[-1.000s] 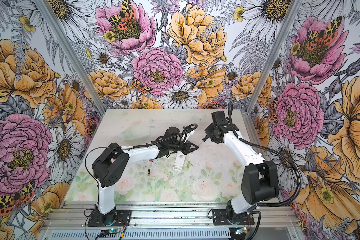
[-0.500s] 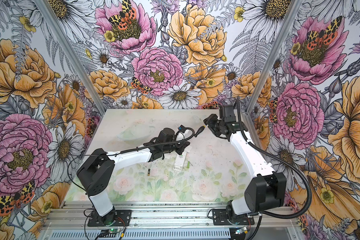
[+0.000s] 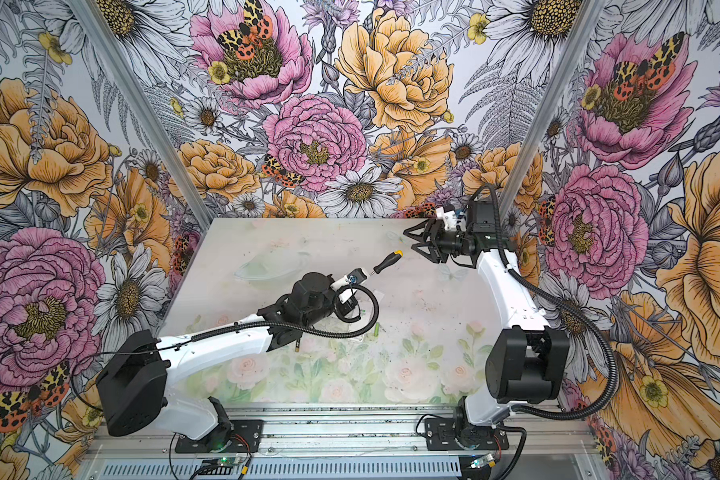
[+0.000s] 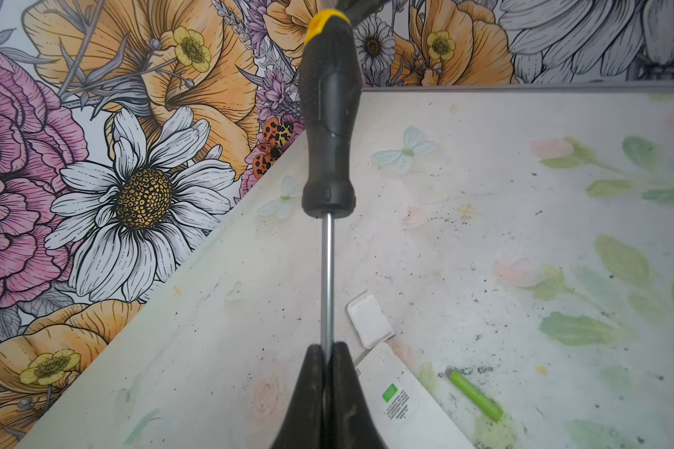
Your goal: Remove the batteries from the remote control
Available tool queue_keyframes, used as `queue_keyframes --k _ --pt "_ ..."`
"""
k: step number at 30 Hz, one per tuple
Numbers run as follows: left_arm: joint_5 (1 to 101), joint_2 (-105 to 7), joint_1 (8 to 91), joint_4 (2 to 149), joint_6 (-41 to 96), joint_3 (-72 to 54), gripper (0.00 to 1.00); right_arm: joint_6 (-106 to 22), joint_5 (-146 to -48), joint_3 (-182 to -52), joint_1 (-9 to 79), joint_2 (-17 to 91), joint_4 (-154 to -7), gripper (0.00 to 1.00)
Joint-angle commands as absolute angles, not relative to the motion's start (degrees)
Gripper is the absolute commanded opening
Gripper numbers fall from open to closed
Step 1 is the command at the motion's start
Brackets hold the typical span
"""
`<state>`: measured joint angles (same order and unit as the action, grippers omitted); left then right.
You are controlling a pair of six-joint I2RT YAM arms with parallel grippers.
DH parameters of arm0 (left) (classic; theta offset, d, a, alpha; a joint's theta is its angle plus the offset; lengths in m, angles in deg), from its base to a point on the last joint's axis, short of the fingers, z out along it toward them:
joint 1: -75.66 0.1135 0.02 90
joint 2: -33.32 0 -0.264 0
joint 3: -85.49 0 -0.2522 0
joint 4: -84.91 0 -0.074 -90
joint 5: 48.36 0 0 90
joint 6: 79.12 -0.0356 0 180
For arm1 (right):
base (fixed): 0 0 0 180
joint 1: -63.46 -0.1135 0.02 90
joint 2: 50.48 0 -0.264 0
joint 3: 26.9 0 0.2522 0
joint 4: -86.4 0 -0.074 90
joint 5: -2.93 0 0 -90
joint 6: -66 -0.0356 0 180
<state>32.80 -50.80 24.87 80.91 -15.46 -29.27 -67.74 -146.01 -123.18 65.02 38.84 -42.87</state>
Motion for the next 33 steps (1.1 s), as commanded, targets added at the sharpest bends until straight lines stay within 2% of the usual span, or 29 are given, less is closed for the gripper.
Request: queue_keyframes --k 1,5,15,26,33 --pt "30.1 -50.5 24.9 87.4 -22.1 -30.5 0.0 -64.4 -152.7 -120.7 63.3 37.4 -42.5 0.64" --pt "31.0 -50.1 24.7 87.5 -22.7 -30.4 0.0 -61.4 -152.7 -117.2 63.2 36.2 -40.3 0.64" --pt "32.1 -47.3 24.2 86.2 -26.1 -32.0 0.0 -48.0 -147.1 -118.1 63.5 37.2 -26.5 0.63" --pt "28.2 -49.1 21.5 86.7 -31.7 -31.7 0.0 -45.5 -151.2 -117.6 60.0 39.6 -26.6 0.63" --pt "27.0 -50.2 21.0 88.1 -32.3 -31.5 0.0 -46.1 -150.6 -118.1 58.9 40.5 -26.7 0.59"
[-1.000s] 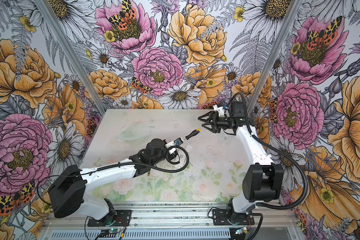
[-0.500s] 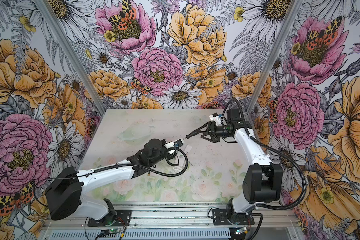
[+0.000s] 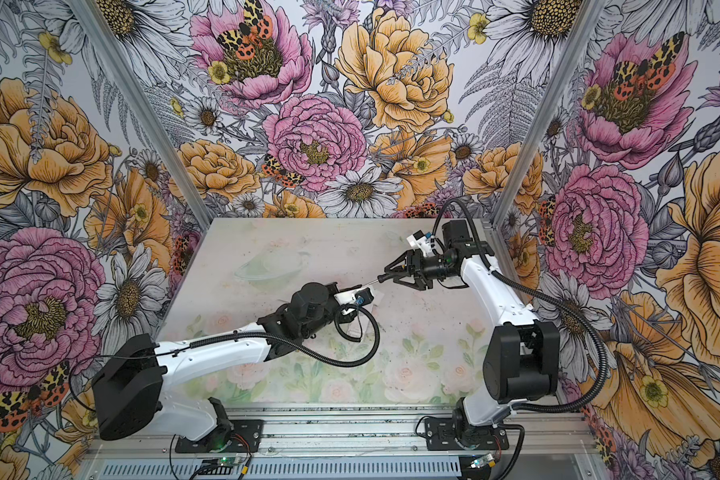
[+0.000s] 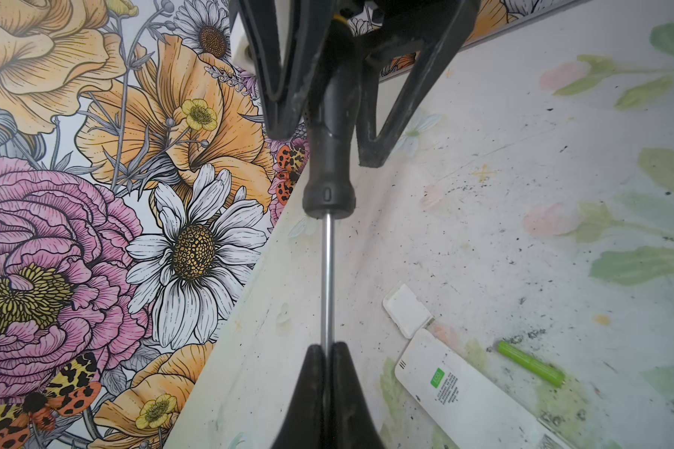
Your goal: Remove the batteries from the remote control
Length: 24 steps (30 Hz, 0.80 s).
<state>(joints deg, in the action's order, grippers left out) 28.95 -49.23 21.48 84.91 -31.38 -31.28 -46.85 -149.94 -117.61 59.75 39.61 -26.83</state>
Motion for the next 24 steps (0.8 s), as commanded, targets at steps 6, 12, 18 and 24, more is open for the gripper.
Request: queue_keyframes --k 6,12,18,24 --pt "26.2 -51.4 20.4 89.0 -32.8 -31.1 0.0 -46.5 -149.9 -117.9 58.4 41.1 -27.0 0.54" --pt "25.6 -52.5 19.8 89.9 -32.7 -30.5 0.0 -46.7 -150.3 -118.7 57.5 42.5 -27.2 0.48" --pt "25.4 -53.8 19.4 90.6 -32.9 -29.9 0.0 -46.4 -150.4 -117.3 57.2 41.9 -27.3 0.25" --pt "24.3 -54.9 19.4 93.0 -32.2 -30.0 0.05 -45.8 -148.9 -116.3 57.3 40.2 -27.4 0.0"
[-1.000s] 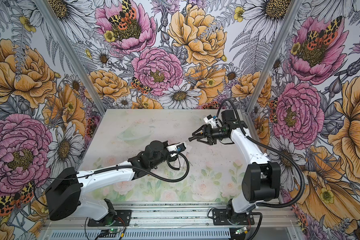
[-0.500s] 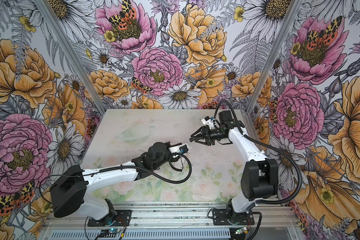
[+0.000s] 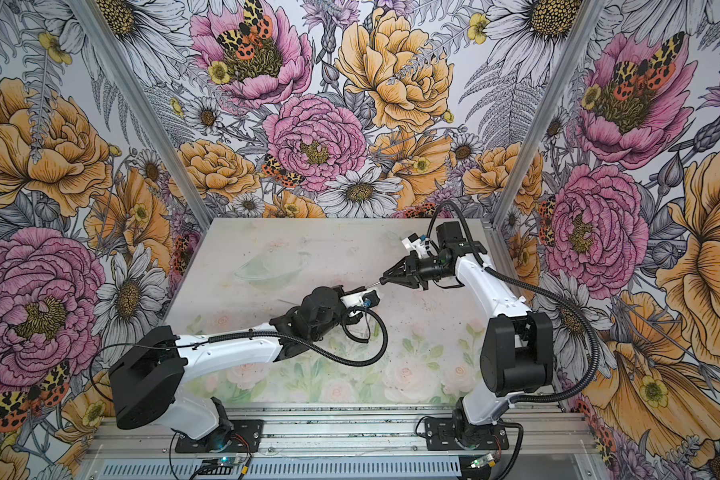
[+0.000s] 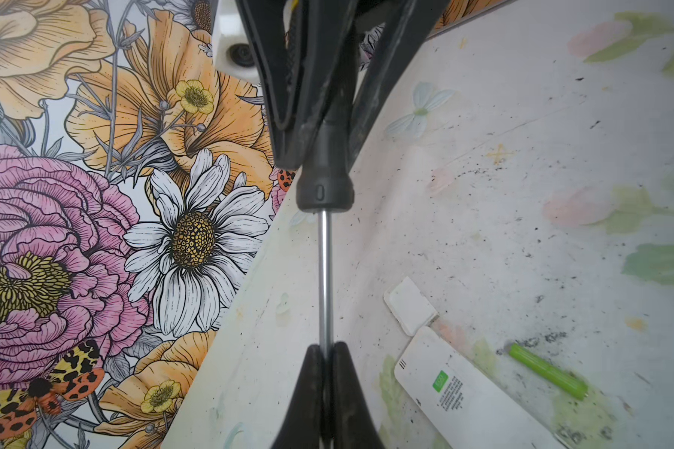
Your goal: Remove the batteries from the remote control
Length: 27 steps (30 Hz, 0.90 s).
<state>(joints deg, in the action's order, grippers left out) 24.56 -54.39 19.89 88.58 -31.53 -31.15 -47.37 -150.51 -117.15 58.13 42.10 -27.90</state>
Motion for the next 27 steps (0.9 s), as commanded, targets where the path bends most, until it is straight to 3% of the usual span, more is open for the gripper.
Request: queue_keyframes --k 1,3,6,9,10,17,27 --pt "24.0 -54.9 19.5 93.3 -31.7 -30.0 0.16 -45.5 -148.5 -116.1 57.3 39.6 -27.4 0.0" --pt "21.7 -54.7 19.9 95.1 -29.3 -30.5 0.58 -45.4 -145.9 -115.7 57.4 37.9 -27.4 0.0" --pt "15.4 -51.8 21.2 97.5 -22.9 -32.5 0.8 -45.8 -135.2 -114.8 58.3 34.0 -27.3 0.0" --pt "16.8 -43.3 24.3 88.9 -9.8 -33.8 0.89 -46.4 -123.2 -113.1 58.8 27.6 -29.9 0.0" --pt "16.9 -40.5 25.7 85.7 -4.5 -33.9 0.97 -47.3 -120.8 -111.7 58.6 25.2 -32.6 0.0" --pt "24.9 -26.7 41.1 58.5 31.8 -32.6 0.99 -55.7 -114.0 -99.3 55.6 13.8 -46.3 0.0" --pt "40.6 -30.2 56.7 36.4 52.5 -29.3 0.99 -57.4 -100.4 -93.0 45.1 8.8 -53.3 0.0"
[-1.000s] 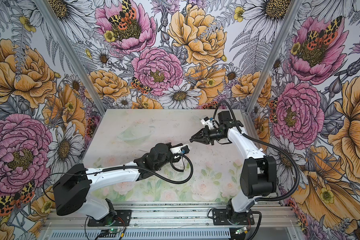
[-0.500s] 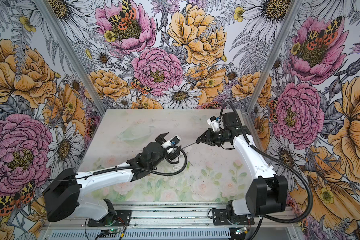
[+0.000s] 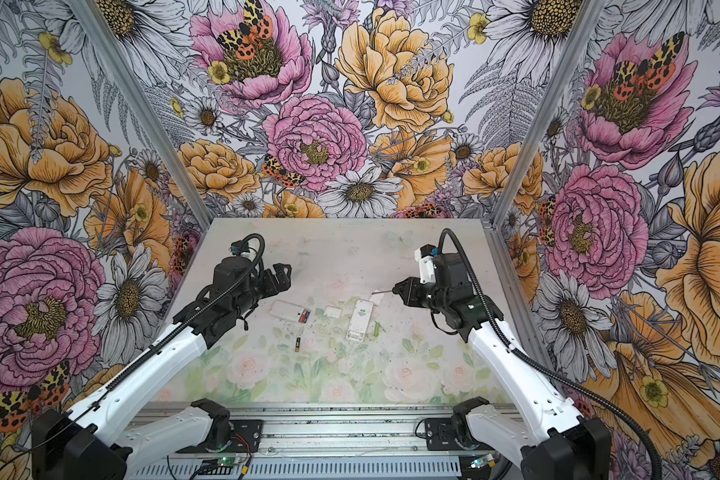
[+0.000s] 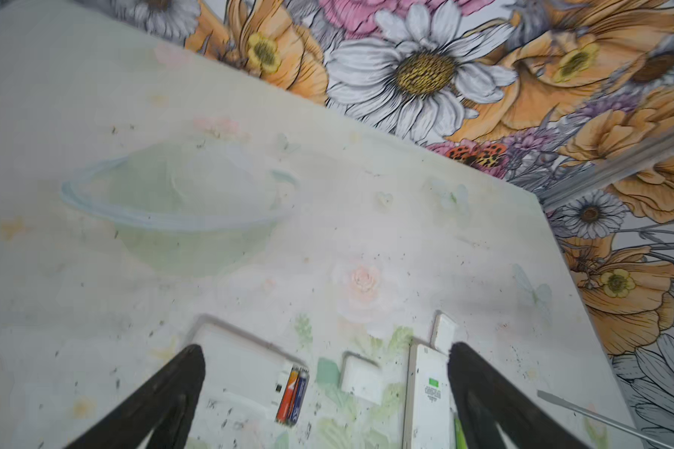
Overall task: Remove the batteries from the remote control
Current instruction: 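Open the left gripper and draw it back while the right holds the screwdriver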
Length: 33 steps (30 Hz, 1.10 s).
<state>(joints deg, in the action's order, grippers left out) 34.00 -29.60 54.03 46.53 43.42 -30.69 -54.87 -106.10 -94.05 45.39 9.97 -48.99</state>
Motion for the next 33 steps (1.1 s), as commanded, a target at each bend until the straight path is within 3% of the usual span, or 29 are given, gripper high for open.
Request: queue_keyframes --k 1,7,11,14,18,21,25,28,33 --pt "40.6 -30.6 57.5 35.4 53.2 -29.5 0.99 -59.2 -99.6 -92.4 44.8 8.6 -53.9 0.0" --pt "41.4 -31.1 57.0 40.4 56.3 -31.7 0.99 -78.1 -92.3 -88.6 42.6 8.5 -56.8 0.0" --pt "37.9 -28.7 46.9 55.9 46.5 -34.0 0.99 -85.1 -88.8 -88.1 41.0 9.2 -59.2 0.0" --pt "32.5 -24.9 44.8 64.9 43.8 -40.3 0.99 -88.2 -88.3 -88.3 40.8 10.1 -59.6 0.0" --pt "30.5 -22.8 47.1 60.0 37.8 -39.7 0.99 -93.1 -86.3 -88.2 40.2 9.9 -59.0 0.0" --pt "31.9 -22.9 47.1 55.5 24.0 -37.3 0.99 -96.6 -84.2 -88.0 39.7 9.2 -57.6 0.0" --pt "44.5 -23.0 51.1 52.4 3.0 -37.0 0.99 -97.0 -82.8 -89.0 39.2 9.3 -56.9 0.0" --pt "48.3 -25.3 54.1 45.8 -9.1 -33.5 0.99 -96.7 -83.5 -90.0 39.1 10.3 -56.0 0.0" --pt "54.3 -28.1 54.8 41.2 -18.9 -28.5 0.98 -95.5 -86.1 -91.3 38.6 11.7 -54.8 0.0"
